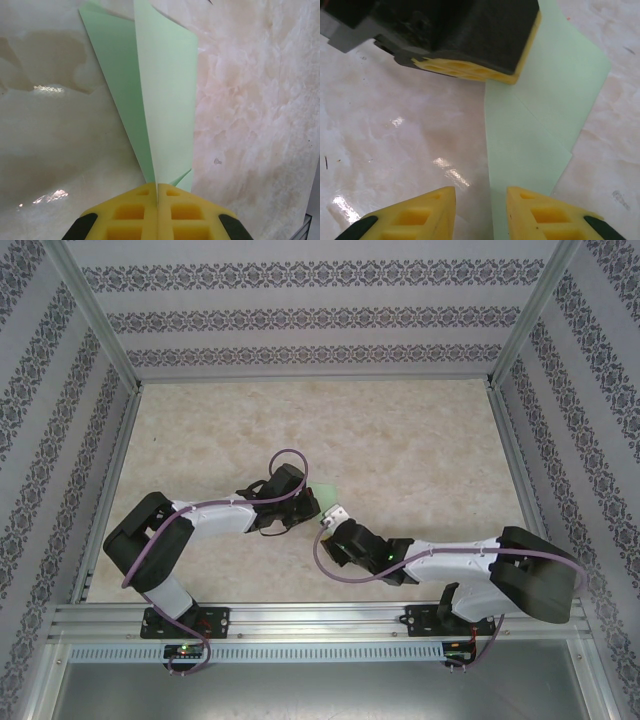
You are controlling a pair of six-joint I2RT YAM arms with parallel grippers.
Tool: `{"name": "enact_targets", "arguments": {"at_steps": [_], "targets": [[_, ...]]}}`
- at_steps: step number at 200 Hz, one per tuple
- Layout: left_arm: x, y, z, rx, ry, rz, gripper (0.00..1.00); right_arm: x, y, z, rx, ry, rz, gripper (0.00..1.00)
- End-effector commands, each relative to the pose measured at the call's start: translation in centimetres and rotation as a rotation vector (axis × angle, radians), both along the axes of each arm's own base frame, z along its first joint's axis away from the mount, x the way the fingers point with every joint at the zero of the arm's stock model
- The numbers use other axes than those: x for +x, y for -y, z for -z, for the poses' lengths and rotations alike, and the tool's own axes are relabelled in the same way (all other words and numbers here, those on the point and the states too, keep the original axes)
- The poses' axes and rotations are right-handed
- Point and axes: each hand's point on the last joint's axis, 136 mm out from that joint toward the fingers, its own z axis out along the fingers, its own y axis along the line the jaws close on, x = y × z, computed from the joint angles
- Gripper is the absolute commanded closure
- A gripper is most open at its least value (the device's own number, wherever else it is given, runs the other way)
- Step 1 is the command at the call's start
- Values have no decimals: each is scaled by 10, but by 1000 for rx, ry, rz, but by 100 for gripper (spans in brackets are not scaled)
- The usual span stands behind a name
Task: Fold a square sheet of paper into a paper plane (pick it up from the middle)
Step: Fold the wing for the fifth time at the center of the table.
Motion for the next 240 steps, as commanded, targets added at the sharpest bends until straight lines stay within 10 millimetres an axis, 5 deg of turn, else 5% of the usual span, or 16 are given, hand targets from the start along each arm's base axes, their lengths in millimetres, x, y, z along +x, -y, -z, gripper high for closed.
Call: {"name": "enact_targets", "arguments": {"at_steps": [1,76,193,240], "targets": [[-1,6,-3,2,12,29,97,7,1,-1,-44,84,-4,67],[-2,4,-3,4,13,26,96,13,-14,4,-118,136,-28,75],[-3,5,-1,2,6,32,96,18,-8,14,-163,138,2,82],[-3,5,0,3,4,33,96,19,-8,13,-159,142,16,93]]}}
